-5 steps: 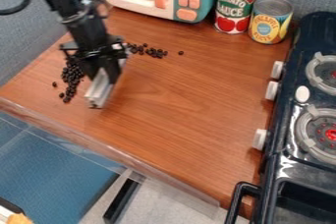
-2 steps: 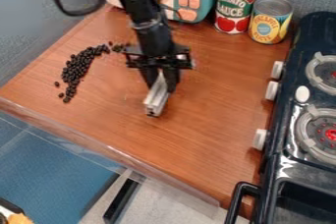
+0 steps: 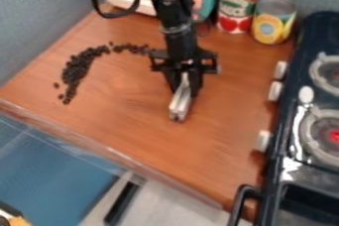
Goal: Sweep into pile
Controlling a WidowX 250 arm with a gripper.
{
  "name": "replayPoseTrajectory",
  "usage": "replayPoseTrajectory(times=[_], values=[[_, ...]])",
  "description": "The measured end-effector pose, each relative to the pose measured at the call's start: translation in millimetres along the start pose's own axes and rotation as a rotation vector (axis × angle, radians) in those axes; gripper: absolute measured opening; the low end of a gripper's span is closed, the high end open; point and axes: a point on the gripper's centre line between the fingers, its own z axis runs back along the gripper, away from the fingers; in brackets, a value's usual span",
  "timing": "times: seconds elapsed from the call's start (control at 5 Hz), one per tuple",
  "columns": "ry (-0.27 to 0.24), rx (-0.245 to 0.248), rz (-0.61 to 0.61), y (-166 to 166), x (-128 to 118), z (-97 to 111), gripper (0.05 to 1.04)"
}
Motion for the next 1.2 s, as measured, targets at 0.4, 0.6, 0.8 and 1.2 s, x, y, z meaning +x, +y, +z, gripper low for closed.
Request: replayPoseTrajectory(times=[0.4,0.6,0.8,1.2], values=[[-0.020,0.008,0.037,-1,31,-4,0.390],[-0.038,0.008,0.052,0,43,-4,0.390],[-0.048,0.008,0.097,9,48,-3,0.390],[-0.081,0.001,0.208,30,53,0,0.390]])
